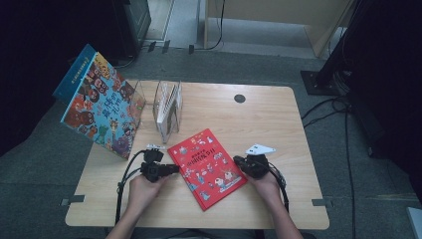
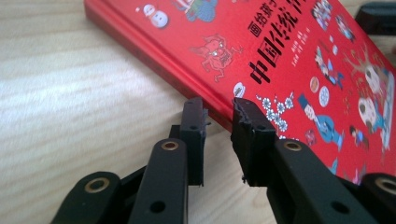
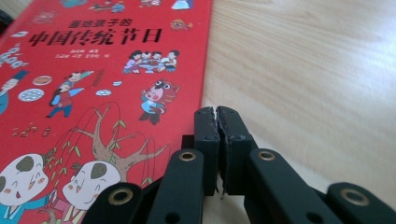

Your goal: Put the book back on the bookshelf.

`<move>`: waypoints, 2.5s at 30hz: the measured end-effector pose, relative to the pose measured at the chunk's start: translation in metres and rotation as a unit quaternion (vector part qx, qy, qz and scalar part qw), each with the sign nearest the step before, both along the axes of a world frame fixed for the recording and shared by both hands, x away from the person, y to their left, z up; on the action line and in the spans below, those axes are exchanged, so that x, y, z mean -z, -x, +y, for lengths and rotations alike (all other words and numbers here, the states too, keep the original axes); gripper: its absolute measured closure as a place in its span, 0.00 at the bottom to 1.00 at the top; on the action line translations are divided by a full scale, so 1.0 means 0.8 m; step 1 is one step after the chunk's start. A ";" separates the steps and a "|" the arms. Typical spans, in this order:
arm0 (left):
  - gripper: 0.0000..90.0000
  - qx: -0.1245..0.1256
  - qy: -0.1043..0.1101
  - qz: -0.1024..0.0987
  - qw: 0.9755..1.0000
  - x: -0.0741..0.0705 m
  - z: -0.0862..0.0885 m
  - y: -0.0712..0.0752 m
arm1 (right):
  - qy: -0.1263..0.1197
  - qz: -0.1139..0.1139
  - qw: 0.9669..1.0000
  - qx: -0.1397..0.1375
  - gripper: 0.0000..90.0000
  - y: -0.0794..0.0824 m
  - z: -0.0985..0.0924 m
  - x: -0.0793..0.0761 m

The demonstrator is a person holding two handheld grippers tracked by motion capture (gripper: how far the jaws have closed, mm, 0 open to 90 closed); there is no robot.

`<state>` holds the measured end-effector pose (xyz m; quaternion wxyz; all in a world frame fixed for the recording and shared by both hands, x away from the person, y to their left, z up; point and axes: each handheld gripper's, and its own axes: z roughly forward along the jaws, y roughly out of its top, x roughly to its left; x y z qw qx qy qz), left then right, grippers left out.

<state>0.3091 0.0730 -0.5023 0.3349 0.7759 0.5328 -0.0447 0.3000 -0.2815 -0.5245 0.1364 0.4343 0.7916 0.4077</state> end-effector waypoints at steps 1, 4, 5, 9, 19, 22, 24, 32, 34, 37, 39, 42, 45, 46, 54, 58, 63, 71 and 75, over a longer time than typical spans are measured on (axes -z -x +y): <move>0.84 0.004 -0.002 0.001 1.000 -0.001 -0.003 -0.006 | -0.007 0.002 1.000 0.011 0.96 0.005 -0.001 0.001; 0.86 0.007 -0.002 -0.003 1.000 -0.001 -0.007 -0.014 | -0.004 -0.001 1.000 0.018 0.96 0.017 -0.002 0.001; 0.87 0.007 -0.002 -0.003 1.000 -0.001 -0.007 -0.014 | -0.004 0.000 1.000 0.020 0.96 0.021 -0.002 0.001; 0.88 0.010 0.004 -0.008 1.000 0.001 -0.011 -0.022 | 0.005 -0.007 1.000 0.027 0.95 0.033 -0.002 0.001; 0.93 0.018 -0.025 -0.043 0.999 0.002 -0.026 -0.028 | 0.008 0.003 1.000 0.025 0.97 0.053 0.000 -0.001; 0.99 0.029 -0.038 -0.035 0.998 0.000 -0.027 -0.018 | 0.011 0.003 1.000 0.024 0.95 0.058 0.004 -0.002; 0.99 0.031 -0.035 -0.034 0.998 0.000 -0.027 -0.008 | 0.015 -0.006 0.999 0.032 0.92 0.058 0.006 -0.001; 0.98 0.020 -0.027 -0.042 0.999 0.002 -0.028 -0.011 | 0.006 0.007 0.999 0.042 0.94 0.059 0.009 -0.002; 0.95 0.022 -0.028 -0.040 0.999 0.000 -0.026 -0.011 | 0.000 0.007 0.999 0.033 0.90 0.054 0.003 -0.002; 0.93 0.024 -0.019 -0.033 0.999 -0.002 -0.023 -0.007 | -0.015 0.015 0.999 0.043 0.87 0.045 -0.004 -0.006; 0.93 0.026 -0.017 -0.032 0.999 -0.002 -0.022 -0.006 | -0.020 0.014 0.999 0.047 0.85 0.044 -0.004 -0.008; 0.93 0.028 -0.021 -0.028 0.999 -0.001 -0.025 -0.004 | -0.051 0.046 0.997 0.045 0.78 0.033 -0.004 -0.015; 0.91 0.028 -0.021 -0.022 0.999 -0.001 -0.024 -0.005 | -0.055 0.096 0.993 0.038 0.70 0.024 0.000 -0.014; 0.91 0.029 -0.022 -0.019 0.999 -0.001 -0.024 -0.006 | -0.053 0.101 0.993 0.040 0.69 0.021 0.001 -0.015; 0.97 0.046 -0.029 -0.055 0.997 0.000 -0.028 0.003 | -0.044 0.190 0.980 0.035 0.72 -0.020 0.003 -0.026; 0.97 0.028 0.010 -0.010 0.999 0.006 -0.024 0.000 | -0.059 0.229 0.971 0.038 0.74 -0.031 0.001 -0.027; 0.97 0.021 0.010 -0.010 1.000 0.006 -0.027 0.003 | -0.083 0.256 0.961 0.057 0.72 -0.036 -0.002 -0.026; 1.00 0.013 0.009 -0.013 1.000 0.006 -0.029 0.006 | -0.114 0.297 0.946 0.060 0.81 -0.043 -0.013 -0.025; 0.99 0.015 0.021 -0.003 1.000 0.008 -0.031 0.006 | -0.127 0.286 0.949 0.043 0.82 -0.044 -0.020 -0.032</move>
